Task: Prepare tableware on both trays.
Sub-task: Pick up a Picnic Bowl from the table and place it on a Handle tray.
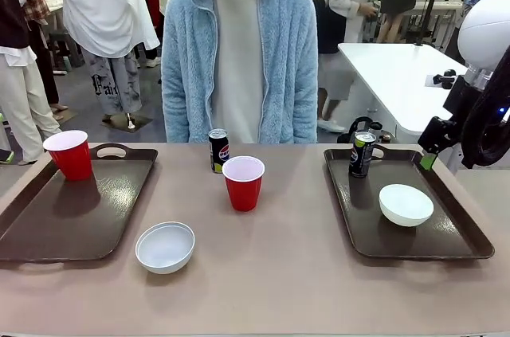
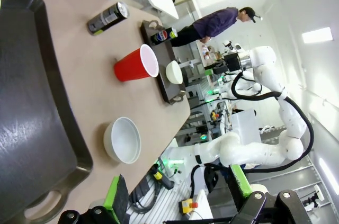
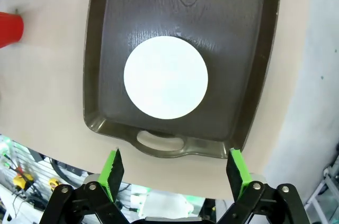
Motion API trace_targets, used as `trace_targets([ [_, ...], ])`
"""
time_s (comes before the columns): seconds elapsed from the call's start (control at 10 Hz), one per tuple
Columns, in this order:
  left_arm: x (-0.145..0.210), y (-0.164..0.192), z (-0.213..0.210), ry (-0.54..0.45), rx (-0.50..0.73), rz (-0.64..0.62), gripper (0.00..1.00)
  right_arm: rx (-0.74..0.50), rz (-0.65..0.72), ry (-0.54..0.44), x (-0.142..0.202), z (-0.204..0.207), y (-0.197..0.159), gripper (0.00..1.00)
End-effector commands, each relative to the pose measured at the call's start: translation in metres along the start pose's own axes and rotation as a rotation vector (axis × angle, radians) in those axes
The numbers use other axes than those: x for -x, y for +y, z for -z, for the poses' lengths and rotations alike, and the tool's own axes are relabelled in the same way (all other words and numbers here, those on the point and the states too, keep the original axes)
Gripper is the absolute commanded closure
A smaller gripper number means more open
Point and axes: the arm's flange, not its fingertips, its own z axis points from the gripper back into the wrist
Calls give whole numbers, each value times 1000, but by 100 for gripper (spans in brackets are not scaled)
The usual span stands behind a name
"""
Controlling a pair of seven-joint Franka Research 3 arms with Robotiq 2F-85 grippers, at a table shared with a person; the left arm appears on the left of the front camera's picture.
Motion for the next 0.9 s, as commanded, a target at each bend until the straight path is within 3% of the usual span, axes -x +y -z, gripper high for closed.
trace_targets([
  [0.0, 0, 0, 0, 0, 0, 0, 0, 0, 0, 0, 0, 0, 0, 0],
  [0.1, -13, -18, 10, 80, -159, 4, 0, -252, -79, 57, 22, -12, -12, 0],
  [0.4, -62, -77, 37, 218, -565, -1, 0, -607, -120, 64, 34, -42, -67, 0],
  [0.6, -91, -101, 80, 251, -792, 21, 0, -927, -196, 42, 37, -47, -127, 0],
  [0.8, -100, -109, 129, 302, -968, 60, 0, -1084, -97, -18, 41, -32, -180, 0],
])
